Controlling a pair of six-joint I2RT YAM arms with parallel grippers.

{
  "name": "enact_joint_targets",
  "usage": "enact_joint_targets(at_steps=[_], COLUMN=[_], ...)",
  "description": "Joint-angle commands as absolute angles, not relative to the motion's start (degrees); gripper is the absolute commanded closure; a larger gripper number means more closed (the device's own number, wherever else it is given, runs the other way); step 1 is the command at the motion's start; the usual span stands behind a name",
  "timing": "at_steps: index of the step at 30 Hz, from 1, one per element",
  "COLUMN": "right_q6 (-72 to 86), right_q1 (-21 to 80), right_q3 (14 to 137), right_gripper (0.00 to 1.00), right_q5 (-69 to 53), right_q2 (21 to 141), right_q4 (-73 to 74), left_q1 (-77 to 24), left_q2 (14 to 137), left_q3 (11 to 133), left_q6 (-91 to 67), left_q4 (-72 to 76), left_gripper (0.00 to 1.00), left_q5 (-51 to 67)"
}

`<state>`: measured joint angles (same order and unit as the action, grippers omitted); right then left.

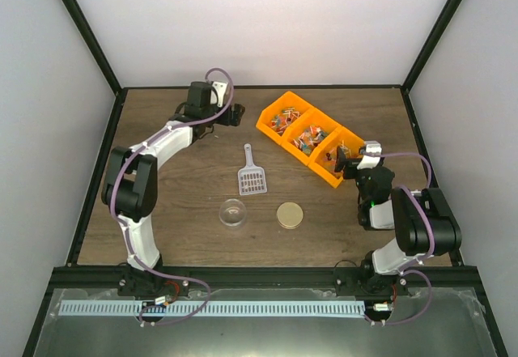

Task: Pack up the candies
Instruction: Move the storage box to the center of the board.

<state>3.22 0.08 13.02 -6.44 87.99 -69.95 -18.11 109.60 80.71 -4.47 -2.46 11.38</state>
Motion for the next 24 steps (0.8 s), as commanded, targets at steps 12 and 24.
enact_joint_targets(at_steps=[12, 24], right_q6=[1.9, 1.9], right_q1=[-0.4, -0.4], right_q3=[13.5, 13.5], right_gripper=[0.00, 0.00], right_q5=[-6.7, -6.8], right_q2=[88.0, 88.0], right_q4=[-72.1, -72.1], left_q1=[-9.2, -17.7], left_q2=[99.7, 116.8], left_q3=[75.0, 89.6], left_q6=[-3.6, 2.4], left_q4=[-6.9, -10.8], left_gripper=[0.28, 0.00], left_q5=[15.0, 20.8])
